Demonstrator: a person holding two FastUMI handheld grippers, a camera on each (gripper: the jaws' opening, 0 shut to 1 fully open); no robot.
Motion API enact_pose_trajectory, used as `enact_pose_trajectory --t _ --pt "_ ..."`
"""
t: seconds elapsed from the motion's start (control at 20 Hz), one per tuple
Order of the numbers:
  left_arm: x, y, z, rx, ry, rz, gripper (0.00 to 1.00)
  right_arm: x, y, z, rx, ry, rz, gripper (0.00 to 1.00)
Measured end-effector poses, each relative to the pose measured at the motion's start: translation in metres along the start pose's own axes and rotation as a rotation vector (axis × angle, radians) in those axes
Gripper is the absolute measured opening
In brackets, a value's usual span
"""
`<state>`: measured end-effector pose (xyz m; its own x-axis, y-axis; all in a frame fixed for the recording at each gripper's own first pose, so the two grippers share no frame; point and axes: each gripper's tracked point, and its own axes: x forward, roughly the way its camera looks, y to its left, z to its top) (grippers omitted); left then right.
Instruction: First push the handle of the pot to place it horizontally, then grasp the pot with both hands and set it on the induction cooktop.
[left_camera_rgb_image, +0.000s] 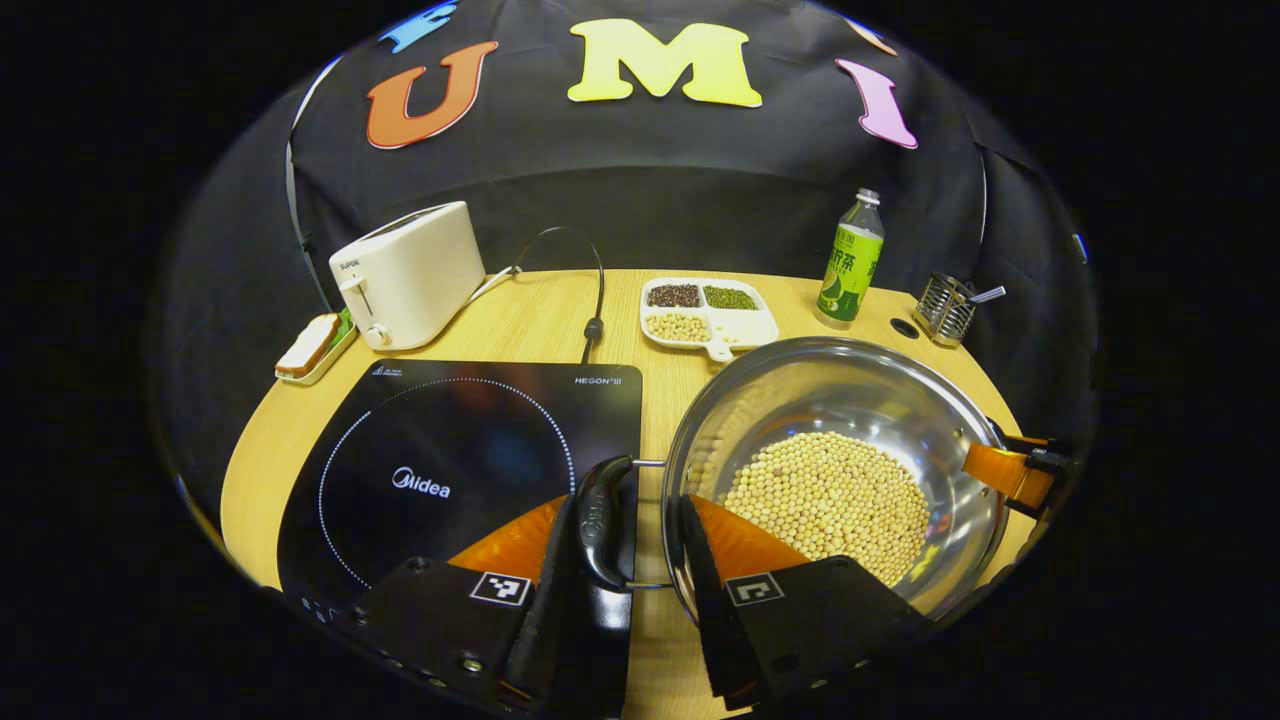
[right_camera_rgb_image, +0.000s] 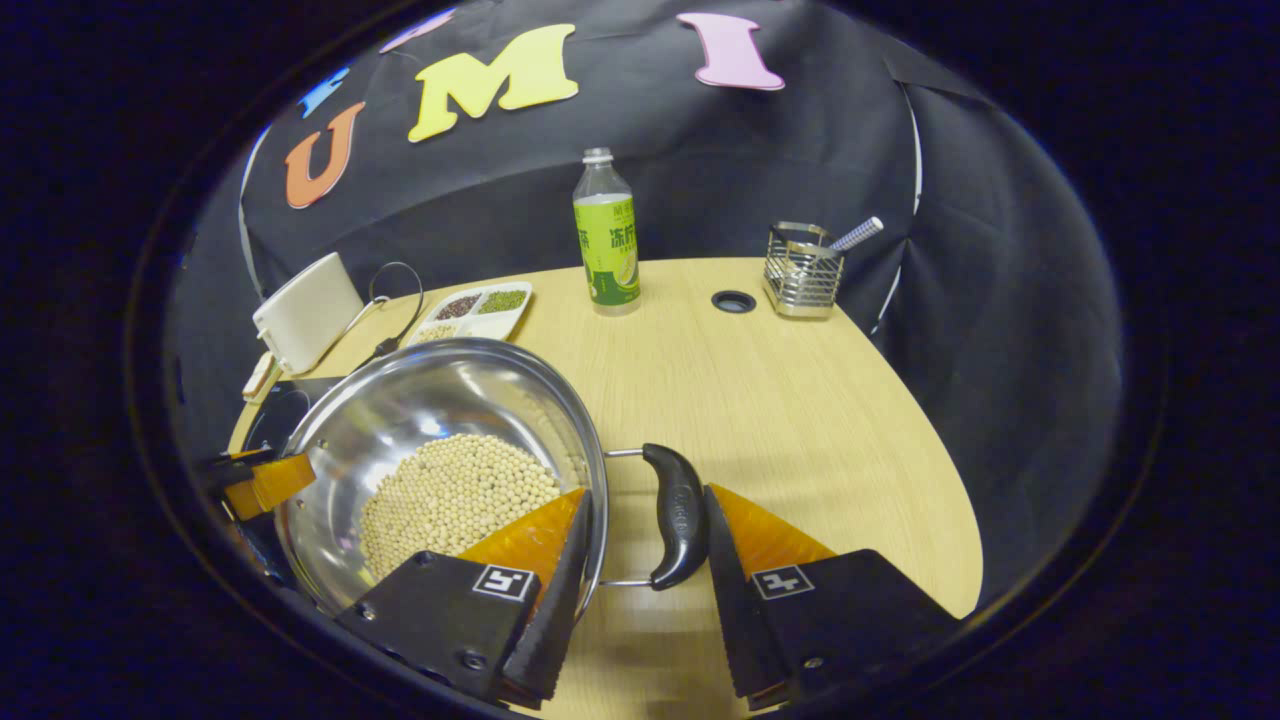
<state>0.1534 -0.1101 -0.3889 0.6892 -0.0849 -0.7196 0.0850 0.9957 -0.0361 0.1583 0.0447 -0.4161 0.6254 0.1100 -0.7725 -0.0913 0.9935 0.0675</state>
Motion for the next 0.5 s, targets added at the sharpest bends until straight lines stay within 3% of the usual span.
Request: enact_pose_trajectory --t 0.05,0.1,0.5 --pt "-0.004 0.000 -0.002 0.008 0.000 -0.002 0.65 -0.005 -0.001 -0.003 0.005 0.004 -0.001 0.64" --pt "-0.009 0.000 -0.004 0.013 -0.001 -0.003 0.56 -0.009 -0.002 -0.005 0.006 0.008 -0.004 0.63" --pt "-0.059 0.004 0.005 0.015 -0.066 -0.024 0.56 -0.067 0.000 0.000 -0.011 -0.059 -0.007 0.63"
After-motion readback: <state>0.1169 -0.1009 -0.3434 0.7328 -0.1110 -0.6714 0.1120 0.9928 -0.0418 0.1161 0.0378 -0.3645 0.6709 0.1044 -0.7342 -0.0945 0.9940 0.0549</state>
